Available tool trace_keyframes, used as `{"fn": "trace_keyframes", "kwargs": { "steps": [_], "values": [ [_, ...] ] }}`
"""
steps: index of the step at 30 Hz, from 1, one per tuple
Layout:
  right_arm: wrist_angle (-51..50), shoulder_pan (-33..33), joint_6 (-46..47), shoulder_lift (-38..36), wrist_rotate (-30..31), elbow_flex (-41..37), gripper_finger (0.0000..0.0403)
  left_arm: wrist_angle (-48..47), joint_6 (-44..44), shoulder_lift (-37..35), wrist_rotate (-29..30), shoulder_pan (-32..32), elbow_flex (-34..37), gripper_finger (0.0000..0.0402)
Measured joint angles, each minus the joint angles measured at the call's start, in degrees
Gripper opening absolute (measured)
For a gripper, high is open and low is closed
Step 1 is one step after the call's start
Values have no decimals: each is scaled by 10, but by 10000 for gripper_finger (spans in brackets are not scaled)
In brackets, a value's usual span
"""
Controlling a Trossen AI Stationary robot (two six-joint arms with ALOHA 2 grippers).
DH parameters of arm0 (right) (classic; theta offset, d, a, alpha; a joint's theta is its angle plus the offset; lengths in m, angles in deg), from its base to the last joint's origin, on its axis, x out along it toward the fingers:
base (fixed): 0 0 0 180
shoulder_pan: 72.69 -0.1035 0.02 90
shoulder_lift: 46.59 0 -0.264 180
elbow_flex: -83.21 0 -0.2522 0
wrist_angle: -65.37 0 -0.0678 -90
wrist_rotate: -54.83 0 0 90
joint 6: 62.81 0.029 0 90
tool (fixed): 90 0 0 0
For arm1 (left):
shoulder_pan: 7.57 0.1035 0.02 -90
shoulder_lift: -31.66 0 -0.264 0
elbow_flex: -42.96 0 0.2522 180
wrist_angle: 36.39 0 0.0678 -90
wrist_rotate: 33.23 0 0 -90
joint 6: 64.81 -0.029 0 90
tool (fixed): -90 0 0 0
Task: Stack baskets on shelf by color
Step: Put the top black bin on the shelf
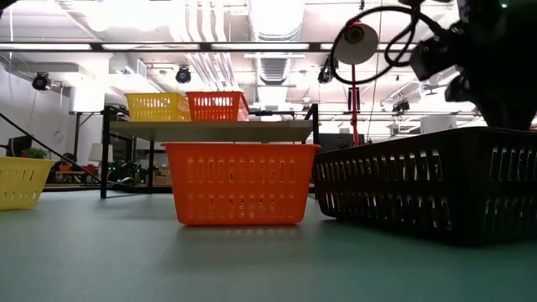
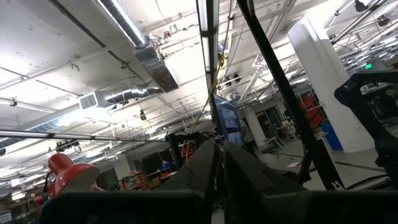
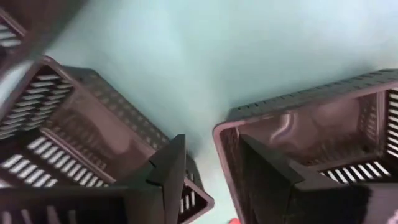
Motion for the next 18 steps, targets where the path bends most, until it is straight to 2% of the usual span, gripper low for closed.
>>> {"fn": "trace_keyframes", "kwargs": {
  "steps": [18],
  "values": [
    [3,-3,-14,2,-1,-44,123,0,-1,0,0,0,0,17]
  ]
}}
